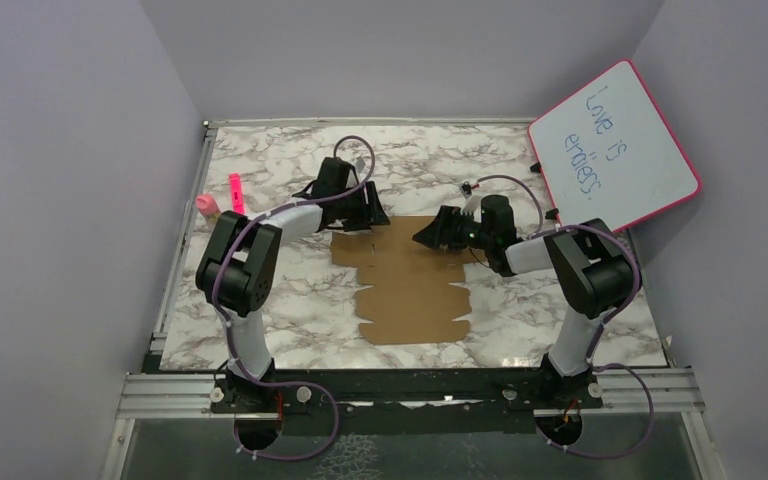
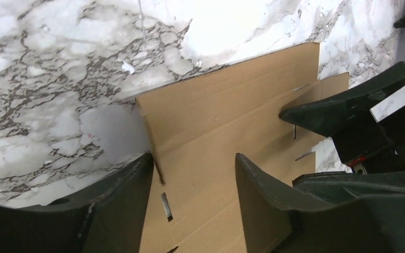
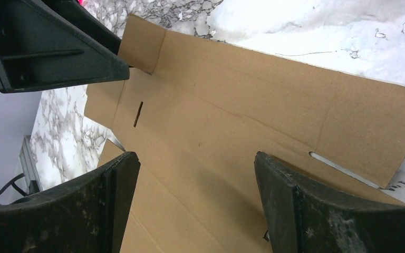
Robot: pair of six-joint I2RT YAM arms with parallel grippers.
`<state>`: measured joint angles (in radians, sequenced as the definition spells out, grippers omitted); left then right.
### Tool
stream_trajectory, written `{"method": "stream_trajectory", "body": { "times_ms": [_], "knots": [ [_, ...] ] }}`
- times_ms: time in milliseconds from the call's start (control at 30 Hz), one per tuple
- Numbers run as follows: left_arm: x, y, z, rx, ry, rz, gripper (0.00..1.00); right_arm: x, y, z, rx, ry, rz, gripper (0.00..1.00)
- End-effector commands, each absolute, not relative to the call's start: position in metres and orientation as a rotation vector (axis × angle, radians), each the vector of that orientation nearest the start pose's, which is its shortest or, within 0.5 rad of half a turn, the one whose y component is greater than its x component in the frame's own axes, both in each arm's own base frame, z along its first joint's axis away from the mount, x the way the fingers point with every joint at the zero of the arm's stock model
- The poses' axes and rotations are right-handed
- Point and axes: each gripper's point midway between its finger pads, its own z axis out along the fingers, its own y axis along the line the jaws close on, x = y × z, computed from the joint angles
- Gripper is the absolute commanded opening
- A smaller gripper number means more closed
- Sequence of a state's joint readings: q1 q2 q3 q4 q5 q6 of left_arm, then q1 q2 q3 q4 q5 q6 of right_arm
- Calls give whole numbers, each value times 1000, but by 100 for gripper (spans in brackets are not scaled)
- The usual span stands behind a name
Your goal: Fold the paper box
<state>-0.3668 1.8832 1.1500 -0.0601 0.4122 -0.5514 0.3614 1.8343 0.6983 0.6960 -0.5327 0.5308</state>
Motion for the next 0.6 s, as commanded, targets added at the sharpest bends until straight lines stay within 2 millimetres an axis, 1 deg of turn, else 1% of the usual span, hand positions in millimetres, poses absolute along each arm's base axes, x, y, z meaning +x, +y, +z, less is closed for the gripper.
{"method": "stream_trajectory", "body": {
  "times_ms": [0,67,200,433,500,567],
  "knots": [
    [408,-248,89,65,2401,-748,55,348,244,20,-150,2204,1021,87],
    [411,-247,90,81,2395,-680,53,348,244,20,-156,2204,1020,87],
    [410,-249,89,124,2396,-572,52,346,245,20,-165,2206,1011,87],
    [408,-249,86,174,2387,-457,51,345,247,19,-166,2207,1004,87],
    [407,-248,88,179,2381,-438,51,346,248,22,-168,2202,1007,87],
    [407,-244,94,176,2369,-419,52,348,249,30,-177,2186,1009,87]
  ]
}}
